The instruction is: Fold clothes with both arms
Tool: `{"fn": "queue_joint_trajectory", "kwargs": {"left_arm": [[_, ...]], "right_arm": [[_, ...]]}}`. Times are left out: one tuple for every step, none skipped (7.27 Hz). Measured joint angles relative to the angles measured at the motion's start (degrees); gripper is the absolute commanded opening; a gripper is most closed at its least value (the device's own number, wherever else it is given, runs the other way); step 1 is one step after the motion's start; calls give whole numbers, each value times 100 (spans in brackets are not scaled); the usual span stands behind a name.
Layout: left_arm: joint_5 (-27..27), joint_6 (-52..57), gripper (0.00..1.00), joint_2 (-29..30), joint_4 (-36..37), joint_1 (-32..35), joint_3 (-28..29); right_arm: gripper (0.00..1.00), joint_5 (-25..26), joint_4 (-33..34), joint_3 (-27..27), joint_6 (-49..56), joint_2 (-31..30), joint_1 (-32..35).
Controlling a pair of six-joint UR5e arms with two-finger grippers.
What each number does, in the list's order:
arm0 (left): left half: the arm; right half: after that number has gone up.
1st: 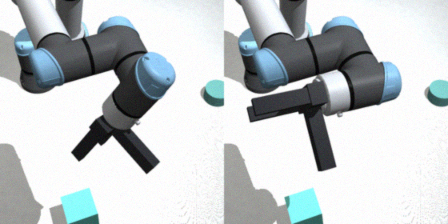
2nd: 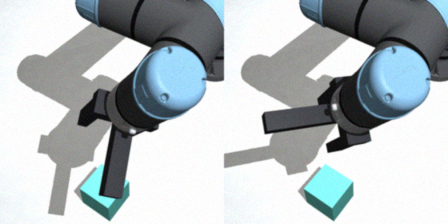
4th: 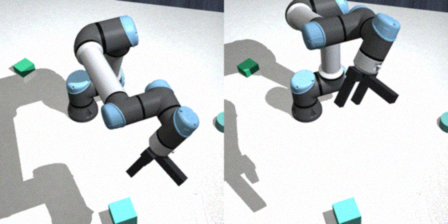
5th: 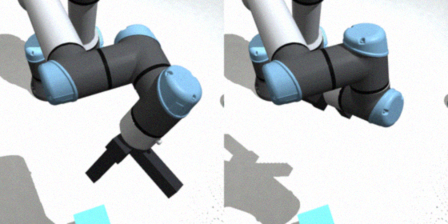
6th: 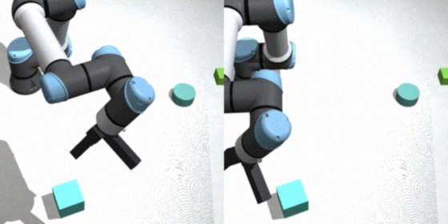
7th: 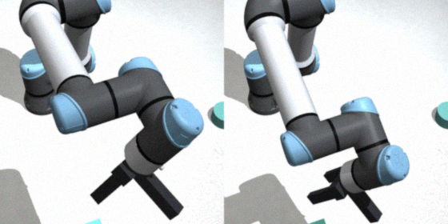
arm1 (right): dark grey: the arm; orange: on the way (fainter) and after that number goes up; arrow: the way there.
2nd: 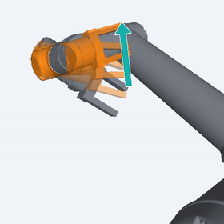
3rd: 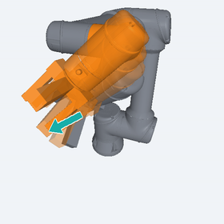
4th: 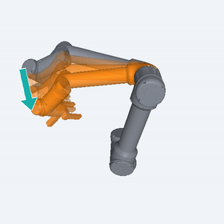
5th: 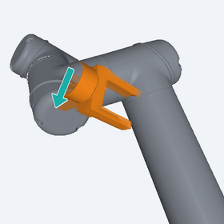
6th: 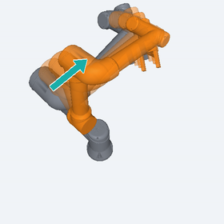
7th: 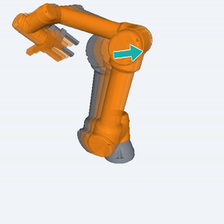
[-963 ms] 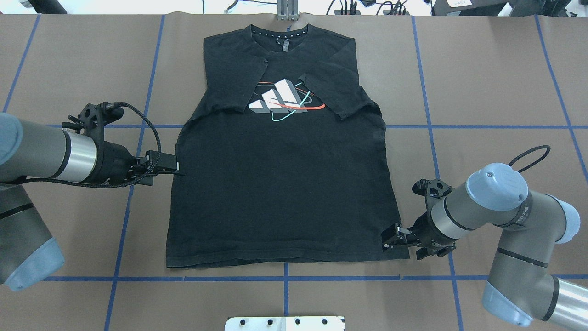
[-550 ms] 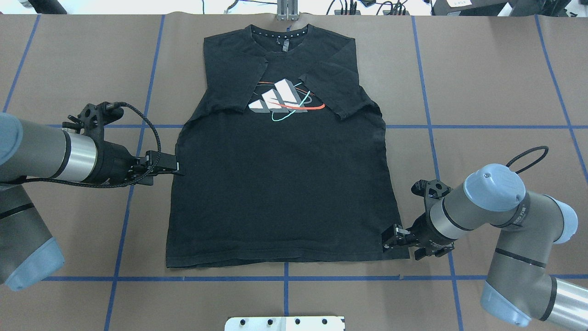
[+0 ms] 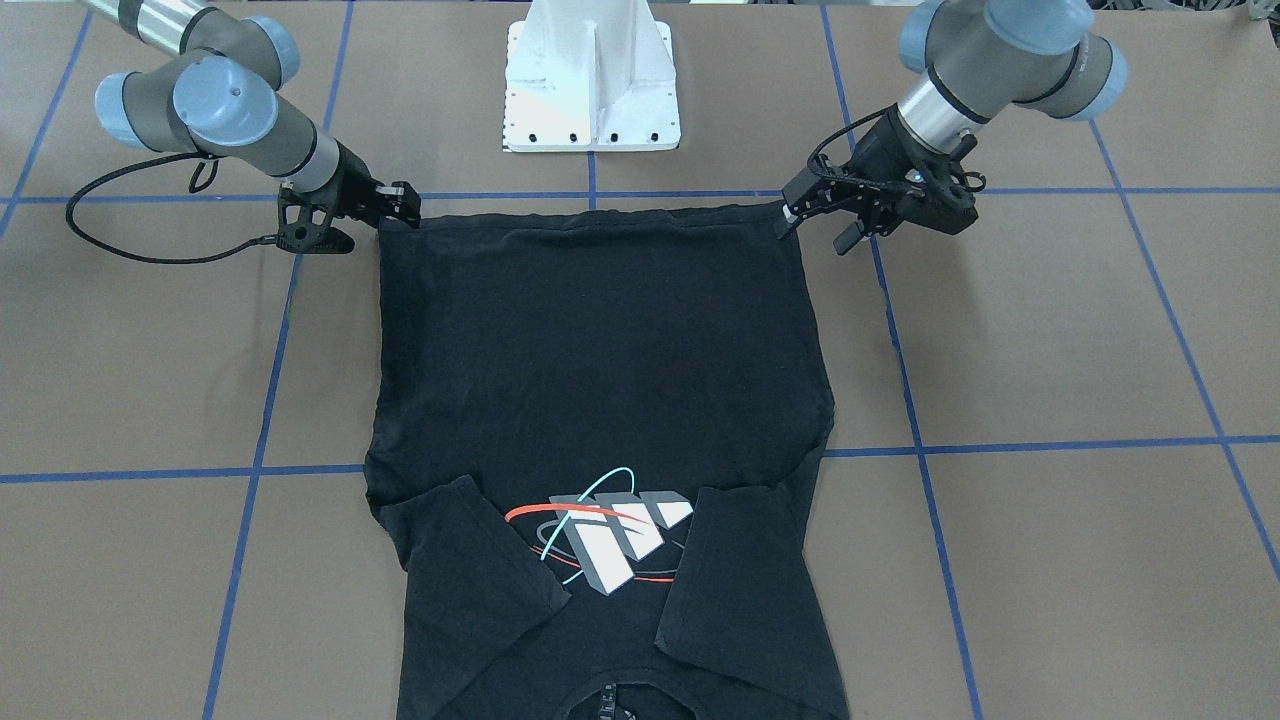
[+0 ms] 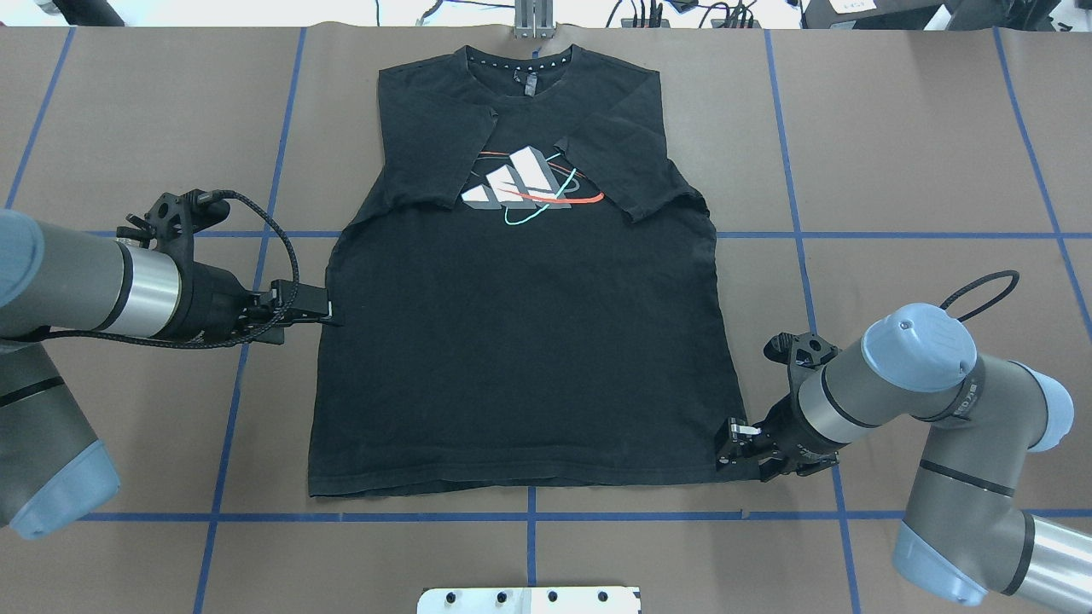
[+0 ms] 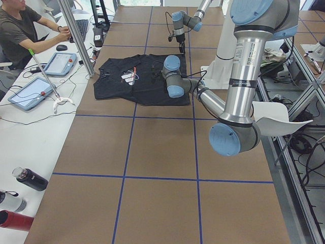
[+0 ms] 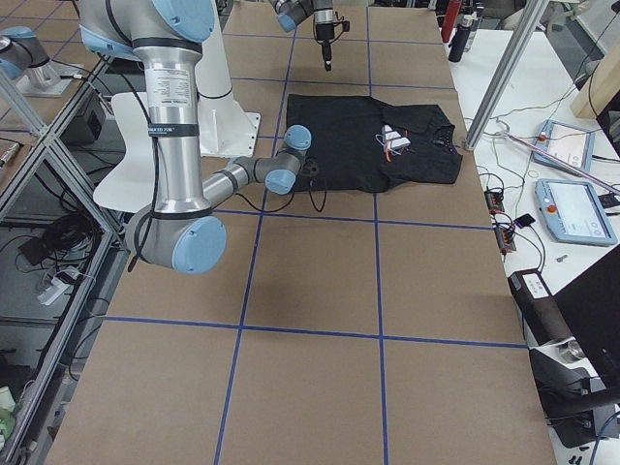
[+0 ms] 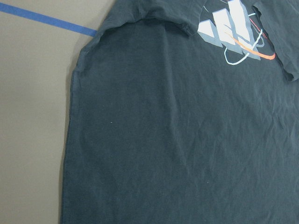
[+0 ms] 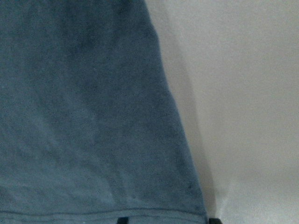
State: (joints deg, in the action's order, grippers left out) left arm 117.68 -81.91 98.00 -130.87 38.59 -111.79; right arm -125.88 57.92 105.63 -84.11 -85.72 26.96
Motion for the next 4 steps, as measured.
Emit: {"fn": "queue_joint_trajectory", "kwargs": {"left_arm": [[0, 0, 100, 0, 0, 0, 0], [0, 0, 100, 0, 0, 0, -1], [0, 0, 100, 0, 0, 0, -1], [0, 0, 100, 0, 0, 0, -1]], "right_arm": [[64, -4, -2, 1, 0, -11, 4], [65, -6, -6, 1, 0, -18, 7], [64, -7, -8, 4, 0, -21, 9], [62, -9, -8, 7, 0, -23, 14]]}}
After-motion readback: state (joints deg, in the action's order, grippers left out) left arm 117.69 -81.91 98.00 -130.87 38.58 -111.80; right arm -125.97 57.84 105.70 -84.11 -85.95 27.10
